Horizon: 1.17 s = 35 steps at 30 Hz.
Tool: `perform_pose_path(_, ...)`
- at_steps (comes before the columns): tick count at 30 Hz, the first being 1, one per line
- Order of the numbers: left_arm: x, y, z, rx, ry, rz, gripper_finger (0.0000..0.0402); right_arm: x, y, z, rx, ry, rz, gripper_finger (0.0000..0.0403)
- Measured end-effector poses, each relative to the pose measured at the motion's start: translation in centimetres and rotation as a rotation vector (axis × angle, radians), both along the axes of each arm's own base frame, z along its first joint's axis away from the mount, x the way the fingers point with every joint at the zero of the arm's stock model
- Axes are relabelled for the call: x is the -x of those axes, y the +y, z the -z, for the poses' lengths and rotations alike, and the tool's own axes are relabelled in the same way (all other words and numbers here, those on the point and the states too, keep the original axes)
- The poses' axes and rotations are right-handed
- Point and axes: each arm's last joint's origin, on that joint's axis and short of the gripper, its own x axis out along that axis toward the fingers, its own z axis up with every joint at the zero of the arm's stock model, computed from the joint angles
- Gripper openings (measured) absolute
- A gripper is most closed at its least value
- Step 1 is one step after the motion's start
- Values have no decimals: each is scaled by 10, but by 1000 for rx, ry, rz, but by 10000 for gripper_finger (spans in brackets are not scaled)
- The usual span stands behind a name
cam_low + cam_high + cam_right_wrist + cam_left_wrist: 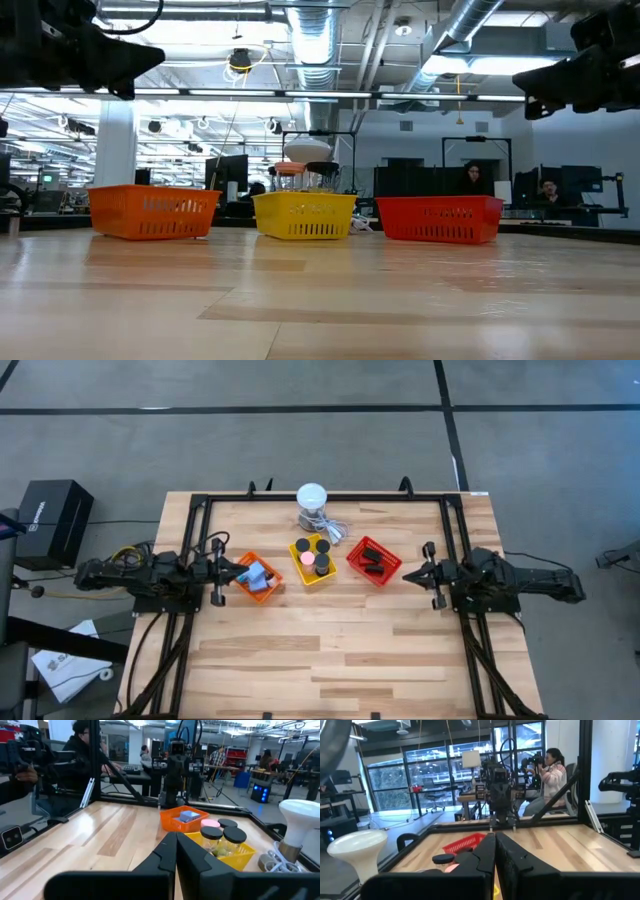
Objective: Pick & Place Office items
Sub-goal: Return to Home Position
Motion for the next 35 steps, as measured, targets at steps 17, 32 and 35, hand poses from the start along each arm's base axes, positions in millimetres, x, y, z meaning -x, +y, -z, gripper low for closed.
perform_pose_path(17,-5,0,5,25,58,0,2,-1,0,2,1,24,11,1)
perform_pose_path(32,-9,-1,10,23,116,0,2,-1,0,2,1,25,11,1)
perform_pose_path(35,-10,-1,10,23,124,1,2,-1,0,2,1,25,11,1)
